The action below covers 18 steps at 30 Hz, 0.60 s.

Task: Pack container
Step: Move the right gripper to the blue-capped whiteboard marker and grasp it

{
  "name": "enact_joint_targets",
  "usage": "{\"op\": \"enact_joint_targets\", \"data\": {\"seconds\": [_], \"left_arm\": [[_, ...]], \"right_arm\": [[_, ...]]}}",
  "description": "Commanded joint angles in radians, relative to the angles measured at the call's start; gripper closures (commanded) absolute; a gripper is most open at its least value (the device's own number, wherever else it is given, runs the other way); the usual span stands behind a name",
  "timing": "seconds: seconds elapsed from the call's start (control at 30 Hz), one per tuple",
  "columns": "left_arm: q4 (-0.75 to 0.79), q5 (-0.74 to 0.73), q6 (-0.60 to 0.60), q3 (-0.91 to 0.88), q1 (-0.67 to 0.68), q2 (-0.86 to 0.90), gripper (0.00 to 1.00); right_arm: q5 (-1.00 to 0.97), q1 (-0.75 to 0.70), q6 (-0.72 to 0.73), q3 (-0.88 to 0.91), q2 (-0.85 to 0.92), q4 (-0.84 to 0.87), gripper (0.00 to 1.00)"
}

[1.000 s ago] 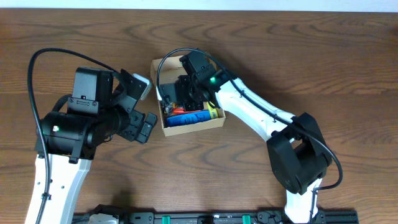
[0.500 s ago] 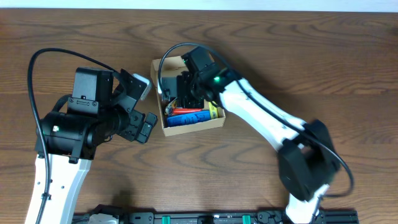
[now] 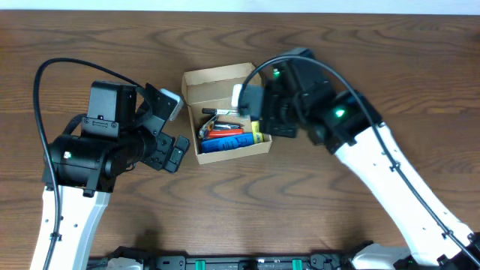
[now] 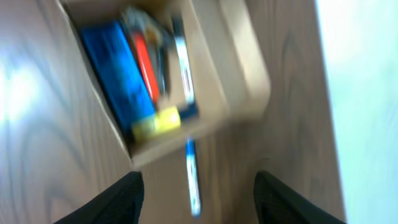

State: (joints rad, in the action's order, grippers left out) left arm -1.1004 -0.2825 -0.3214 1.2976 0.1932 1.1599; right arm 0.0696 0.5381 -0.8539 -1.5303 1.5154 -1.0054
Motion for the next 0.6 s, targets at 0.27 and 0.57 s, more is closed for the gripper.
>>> {"op": "enact_joint_targets", "data": {"seconds": [0.27, 0.57], "left_arm": [[-0.004, -0.006, -0.012, 0.013, -0.003, 0.003, 0.05], [-0.004, -0.006, -0.012, 0.013, -0.003, 0.003, 0.05]], "right_arm": [[0.02, -0.289, 0.011, 0.056, 0.121, -0.024, 0.32], [0.077, -0.356, -0.064, 0.056, 0.316, -0.01, 0.27]]}}
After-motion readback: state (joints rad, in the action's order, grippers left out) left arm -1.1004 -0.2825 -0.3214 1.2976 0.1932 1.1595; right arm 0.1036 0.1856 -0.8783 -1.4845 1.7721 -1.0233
